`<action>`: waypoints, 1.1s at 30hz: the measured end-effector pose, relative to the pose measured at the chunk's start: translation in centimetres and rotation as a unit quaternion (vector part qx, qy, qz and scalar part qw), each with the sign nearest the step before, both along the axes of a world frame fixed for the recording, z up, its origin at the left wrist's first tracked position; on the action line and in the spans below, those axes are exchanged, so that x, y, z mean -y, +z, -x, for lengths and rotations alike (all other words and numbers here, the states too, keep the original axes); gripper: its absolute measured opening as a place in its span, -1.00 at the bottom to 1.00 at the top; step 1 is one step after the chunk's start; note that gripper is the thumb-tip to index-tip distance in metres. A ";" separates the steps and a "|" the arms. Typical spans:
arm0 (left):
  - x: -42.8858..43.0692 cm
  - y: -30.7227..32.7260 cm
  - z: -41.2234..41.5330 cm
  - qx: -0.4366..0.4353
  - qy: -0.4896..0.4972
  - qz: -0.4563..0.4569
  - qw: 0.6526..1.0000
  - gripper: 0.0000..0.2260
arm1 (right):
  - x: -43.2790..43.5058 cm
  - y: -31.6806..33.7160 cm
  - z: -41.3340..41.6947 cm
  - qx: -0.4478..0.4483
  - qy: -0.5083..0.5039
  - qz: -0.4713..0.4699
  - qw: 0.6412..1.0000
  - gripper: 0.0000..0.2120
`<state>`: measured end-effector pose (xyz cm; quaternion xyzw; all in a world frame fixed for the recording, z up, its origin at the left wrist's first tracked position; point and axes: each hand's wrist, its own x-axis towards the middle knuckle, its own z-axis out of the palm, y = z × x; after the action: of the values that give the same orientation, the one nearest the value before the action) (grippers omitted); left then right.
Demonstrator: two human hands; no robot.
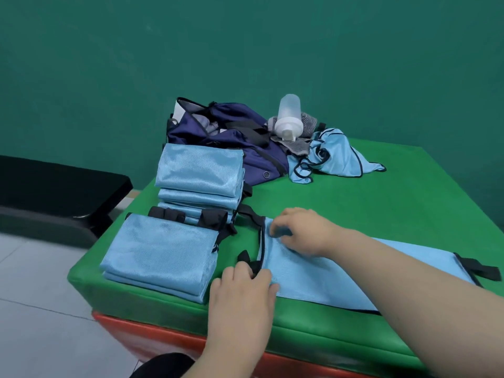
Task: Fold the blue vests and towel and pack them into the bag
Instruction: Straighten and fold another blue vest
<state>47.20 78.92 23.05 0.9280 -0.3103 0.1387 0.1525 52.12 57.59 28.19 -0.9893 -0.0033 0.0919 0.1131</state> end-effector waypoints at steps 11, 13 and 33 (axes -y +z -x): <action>-0.1 0.5 -1.0 -0.108 -0.026 0.078 0.991 -0.85 | -1.1 2.8 0.4 -0.036 -0.070 -0.090 0.993 -0.78; -0.4 1.3 -1.0 -0.147 -0.026 0.112 0.982 -0.89 | -0.7 4.0 1.4 -0.017 -0.094 -0.138 0.986 -0.77; 2.6 26.3 1.6 -0.093 -0.182 0.384 0.900 -0.71 | 1.9 24.0 18.6 0.380 -0.179 -0.421 0.804 -0.66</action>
<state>45.63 76.30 49.38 0.7331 -0.3809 0.1298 0.5483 33.48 55.66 52.21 -0.7832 0.0929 -0.3233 0.5229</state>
